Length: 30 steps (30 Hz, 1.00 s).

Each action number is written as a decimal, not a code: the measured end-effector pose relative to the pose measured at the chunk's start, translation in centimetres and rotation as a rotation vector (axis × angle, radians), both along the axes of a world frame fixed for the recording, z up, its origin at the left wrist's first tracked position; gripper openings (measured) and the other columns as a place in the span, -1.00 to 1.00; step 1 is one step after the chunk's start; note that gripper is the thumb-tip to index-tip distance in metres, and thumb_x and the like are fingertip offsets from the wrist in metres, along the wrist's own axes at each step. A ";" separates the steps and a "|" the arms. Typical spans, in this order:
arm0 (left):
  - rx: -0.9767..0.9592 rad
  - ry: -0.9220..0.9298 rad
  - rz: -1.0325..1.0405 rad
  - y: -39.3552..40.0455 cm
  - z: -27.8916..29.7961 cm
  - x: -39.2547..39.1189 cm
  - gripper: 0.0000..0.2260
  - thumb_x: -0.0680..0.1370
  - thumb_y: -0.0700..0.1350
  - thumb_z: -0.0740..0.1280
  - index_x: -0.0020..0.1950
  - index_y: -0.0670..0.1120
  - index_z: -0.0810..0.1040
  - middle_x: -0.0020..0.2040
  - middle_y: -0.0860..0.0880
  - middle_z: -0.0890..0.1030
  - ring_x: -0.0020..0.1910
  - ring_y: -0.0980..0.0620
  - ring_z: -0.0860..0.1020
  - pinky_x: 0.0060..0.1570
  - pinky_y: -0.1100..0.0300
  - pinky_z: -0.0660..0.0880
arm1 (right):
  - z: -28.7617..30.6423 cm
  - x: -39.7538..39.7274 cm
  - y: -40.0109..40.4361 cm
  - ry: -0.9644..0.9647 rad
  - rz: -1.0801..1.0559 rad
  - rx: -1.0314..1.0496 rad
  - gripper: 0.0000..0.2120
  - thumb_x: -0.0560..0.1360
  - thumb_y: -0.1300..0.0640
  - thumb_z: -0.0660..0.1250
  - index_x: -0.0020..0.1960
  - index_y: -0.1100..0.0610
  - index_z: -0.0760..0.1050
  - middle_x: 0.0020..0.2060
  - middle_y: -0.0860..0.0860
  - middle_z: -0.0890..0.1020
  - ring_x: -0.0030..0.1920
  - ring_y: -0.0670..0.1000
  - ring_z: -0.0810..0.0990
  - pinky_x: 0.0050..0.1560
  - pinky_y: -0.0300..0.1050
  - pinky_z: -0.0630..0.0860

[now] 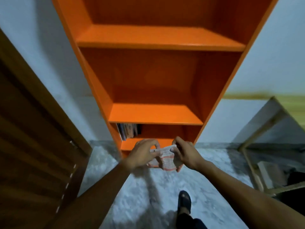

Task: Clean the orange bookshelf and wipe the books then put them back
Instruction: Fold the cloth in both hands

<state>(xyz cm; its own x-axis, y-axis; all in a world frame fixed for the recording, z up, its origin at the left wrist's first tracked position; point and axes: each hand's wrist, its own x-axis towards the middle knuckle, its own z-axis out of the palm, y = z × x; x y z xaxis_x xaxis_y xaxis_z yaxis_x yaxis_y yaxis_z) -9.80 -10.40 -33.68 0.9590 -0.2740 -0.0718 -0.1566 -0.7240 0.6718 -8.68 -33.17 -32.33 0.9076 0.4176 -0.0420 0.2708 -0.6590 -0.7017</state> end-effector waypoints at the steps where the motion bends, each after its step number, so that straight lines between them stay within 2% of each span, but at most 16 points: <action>1: -0.028 0.028 -0.017 -0.5 1.7 0.2 -0.88 0.45 0.05 0.42 -0.10 0.15 0.50 -0.07 0.10 0.62 -0.06 0.04 0.58 -0.05 0.00 0.53 | 2.1 0.0 -0.6 -0.029 -0.019 0.000 -0.82 0.61 0.08 0.26 -0.10 -0.08 0.29 -0.35 -0.01 0.55 -0.32 0.06 0.52 -0.27 -0.05 0.37; 4: -0.099 0.025 -0.032 -2.5 6.0 0.8 -0.91 0.49 -0.02 0.43 -0.16 0.14 0.55 -0.32 0.11 0.57 -0.37 0.20 0.48 -0.33 0.16 0.47 | 7.6 0.1 -3.1 -0.099 -0.065 -0.024 -0.93 0.62 0.11 0.27 -0.02 -0.03 0.41 -0.21 -0.05 0.58 -0.19 0.02 0.53 -0.20 -0.06 0.37; 5: -0.115 0.007 -0.045 -3.3 7.1 1.1 -0.90 0.53 -0.04 0.41 -0.17 0.12 0.56 -0.35 0.10 0.54 -0.41 0.21 0.44 -0.36 0.18 0.40 | 9.4 0.0 -4.1 -0.103 -0.076 -0.039 -0.98 0.61 0.11 0.29 0.02 -0.01 0.46 -0.18 -0.03 0.60 -0.15 0.02 0.56 -0.16 -0.05 0.42; 6: -0.130 -0.010 -0.069 -4.3 8.4 1.5 -0.88 0.56 -0.04 0.38 -0.18 0.09 0.56 -0.36 0.07 0.52 -0.43 0.17 0.40 -0.36 0.16 0.33 | 11.1 -0.2 -5.0 -0.103 -0.091 -0.050 -0.94 0.59 0.09 0.33 0.06 0.01 0.51 -0.17 -0.03 0.63 -0.14 0.01 0.58 -0.12 -0.06 0.46; 9: -0.145 -0.106 -0.146 -7.9 12.5 2.8 -0.84 0.58 -0.05 0.34 -0.20 0.03 0.51 -0.33 -0.05 0.54 -0.38 0.03 0.41 -0.34 0.09 0.29 | 15.4 -0.6 -8.2 -0.100 -0.135 -0.118 -0.83 0.50 0.01 0.45 0.02 0.08 0.60 -0.33 -0.12 0.62 -0.27 -0.13 0.57 -0.24 -0.24 0.43; 12: -0.142 -0.241 -0.190 -11.9 17.1 4.3 -0.93 0.54 -0.06 0.36 -0.12 -0.02 0.58 -0.24 -0.02 0.66 -0.22 -0.02 0.58 -0.22 0.03 0.46 | 19.2 -0.7 -11.5 -0.198 -0.206 -0.221 -0.80 0.53 0.03 0.40 -0.12 0.17 0.52 -0.26 0.05 0.63 -0.21 0.09 0.58 -0.23 -0.05 0.44; 13: -0.135 -0.300 -0.209 -13.3 18.8 4.6 -0.93 0.53 -0.05 0.37 -0.11 -0.03 0.60 -0.22 -0.03 0.67 -0.18 -0.02 0.60 -0.19 0.03 0.47 | 20.5 -0.7 -12.8 -0.236 -0.247 -0.214 -0.82 0.54 0.07 0.38 -0.14 0.16 0.49 -0.25 0.08 0.62 -0.21 0.12 0.56 -0.24 -0.06 0.43; 16: -0.131 -0.426 -0.240 -17.4 23.3 5.9 -0.89 0.55 -0.02 0.34 -0.05 -0.02 0.63 -0.14 -0.04 0.70 -0.10 -0.05 0.62 -0.15 0.05 0.49 | 24.3 -0.5 -16.0 -0.363 -0.365 -0.149 -0.80 0.54 0.19 0.36 -0.20 0.03 0.40 -0.31 -0.05 0.55 -0.23 0.03 0.51 -0.28 -0.27 0.38; 19: -0.156 -0.536 -0.219 -21.3 27.7 7.5 -0.86 0.56 0.03 0.30 -0.03 0.03 0.61 -0.11 -0.04 0.70 -0.06 -0.12 0.60 -0.09 0.02 0.52 | 27.7 0.8 -19.1 -0.493 -0.483 -0.081 -0.89 0.54 0.18 0.34 -0.15 0.04 0.47 -0.28 -0.06 0.61 -0.19 0.04 0.58 -0.18 -0.10 0.46; 22: -0.174 -0.649 -0.191 -25.1 32.2 9.3 -0.86 0.60 0.01 0.27 -0.02 0.02 0.59 -0.07 -0.07 0.69 -0.03 -0.15 0.58 -0.14 0.05 0.46 | 31.3 3.0 -21.9 -0.624 -0.554 -0.011 -0.96 0.56 0.19 0.31 -0.06 0.09 0.52 -0.22 -0.03 0.63 -0.15 0.04 0.59 -0.19 -0.12 0.40; 26: -0.194 -0.732 -0.134 -29.2 37.4 13.6 -0.87 0.61 0.00 0.27 0.04 0.04 0.60 -0.03 -0.04 0.68 0.00 -0.13 0.59 -0.03 -0.02 0.54 | 35.7 7.0 -25.6 -0.786 -0.579 0.048 -0.94 0.58 0.18 0.30 -0.04 0.13 0.54 -0.17 0.00 0.66 -0.13 0.04 0.60 -0.16 -0.12 0.44; 30: -0.245 -0.765 -0.083 -33.6 41.7 19.8 -0.89 0.62 -0.04 0.26 -0.01 0.05 0.58 -0.05 0.04 0.65 -0.06 -0.03 0.57 -0.12 0.11 0.51 | 40.0 13.1 -30.1 -0.895 -0.555 0.079 -0.94 0.55 0.24 0.31 -0.03 0.12 0.55 -0.14 -0.04 0.67 -0.11 -0.03 0.61 -0.17 -0.43 0.40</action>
<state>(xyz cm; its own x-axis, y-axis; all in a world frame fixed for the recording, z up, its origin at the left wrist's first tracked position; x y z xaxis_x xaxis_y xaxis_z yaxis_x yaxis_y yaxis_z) 9.98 -44.05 8.02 0.6941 -0.2696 0.6675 -0.6841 -0.5358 0.4949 4.45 -63.26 7.72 0.6590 -0.0928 0.7464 0.3856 -0.8104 -0.4412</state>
